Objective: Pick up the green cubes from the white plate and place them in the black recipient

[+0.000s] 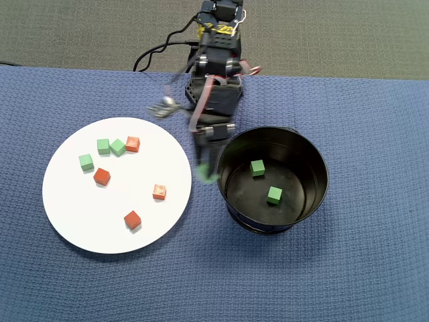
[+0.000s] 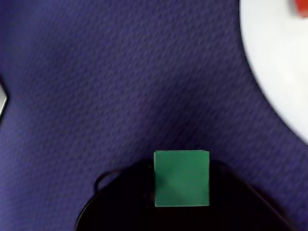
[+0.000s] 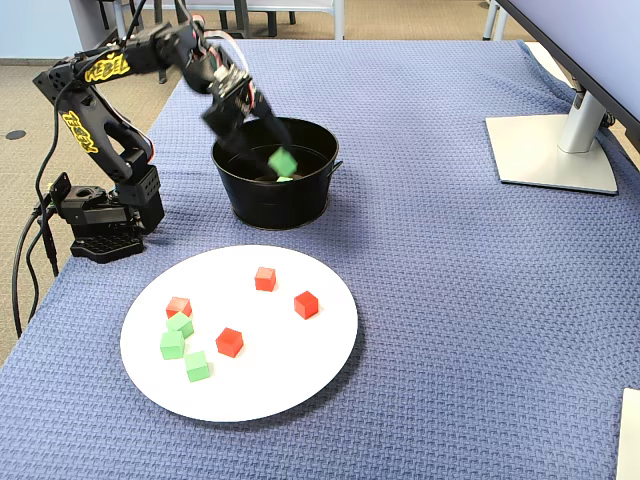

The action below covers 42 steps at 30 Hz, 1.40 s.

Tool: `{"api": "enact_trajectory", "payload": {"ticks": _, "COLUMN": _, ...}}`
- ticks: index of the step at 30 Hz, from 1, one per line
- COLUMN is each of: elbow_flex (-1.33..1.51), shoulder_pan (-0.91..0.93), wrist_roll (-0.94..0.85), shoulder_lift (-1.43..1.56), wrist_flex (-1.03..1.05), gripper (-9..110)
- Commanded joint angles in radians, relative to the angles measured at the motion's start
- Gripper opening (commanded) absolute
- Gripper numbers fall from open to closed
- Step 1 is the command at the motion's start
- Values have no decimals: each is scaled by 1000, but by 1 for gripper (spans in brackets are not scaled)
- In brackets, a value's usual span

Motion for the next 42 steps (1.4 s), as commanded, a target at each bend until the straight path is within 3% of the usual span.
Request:
{"api": "enact_trajectory", "payload": {"ticks": 1, "elbow_flex": -84, "shoulder_pan": -245, "wrist_roll": 230, "shoulder_lift": 37, "wrist_flex": 54, "gripper": 0}}
{"api": "enact_trajectory", "payload": {"ticks": 4, "elbow_flex": -43, "shoulder_pan": -367, "wrist_roll": 348, "shoulder_lift": 29, "wrist_flex": 21, "gripper": 0}}
{"api": "enact_trajectory", "payload": {"ticks": 5, "elbow_flex": -20, "shoulder_pan": -405, "wrist_roll": 351, "shoulder_lift": 20, "wrist_flex": 2, "gripper": 6}}
{"api": "enact_trajectory", "payload": {"ticks": 6, "elbow_flex": 2, "shoulder_pan": -445, "wrist_roll": 310, "shoulder_lift": 6, "wrist_flex": -3, "gripper": 27}}
{"api": "enact_trajectory", "payload": {"ticks": 7, "elbow_flex": 12, "shoulder_pan": -476, "wrist_roll": 264, "shoulder_lift": -8, "wrist_flex": 14, "gripper": 39}}
{"api": "enact_trajectory", "payload": {"ticks": 10, "elbow_flex": 12, "shoulder_pan": -471, "wrist_roll": 150, "shoulder_lift": -12, "wrist_flex": 66, "gripper": 44}}
{"api": "enact_trajectory", "payload": {"ticks": 13, "elbow_flex": -12, "shoulder_pan": -351, "wrist_roll": 14, "shoulder_lift": 9, "wrist_flex": 89, "gripper": 43}}
{"api": "enact_trajectory", "payload": {"ticks": 18, "elbow_flex": -60, "shoulder_pan": -9, "wrist_roll": -221, "shoulder_lift": 29, "wrist_flex": 75, "gripper": 33}}
{"api": "enact_trajectory", "payload": {"ticks": 22, "elbow_flex": -37, "shoulder_pan": 281, "wrist_roll": -413, "shoulder_lift": -3, "wrist_flex": -48, "gripper": 31}}
{"api": "enact_trajectory", "payload": {"ticks": 27, "elbow_flex": 83, "shoulder_pan": 548, "wrist_roll": -543, "shoulder_lift": -107, "wrist_flex": -353, "gripper": 28}}
{"api": "enact_trajectory", "payload": {"ticks": 31, "elbow_flex": 144, "shoulder_pan": 686, "wrist_roll": -617, "shoulder_lift": -198, "wrist_flex": -537, "gripper": 26}}
{"api": "enact_trajectory", "payload": {"ticks": 42, "elbow_flex": 230, "shoulder_pan": 864, "wrist_roll": -813, "shoulder_lift": -354, "wrist_flex": -727, "gripper": 26}}
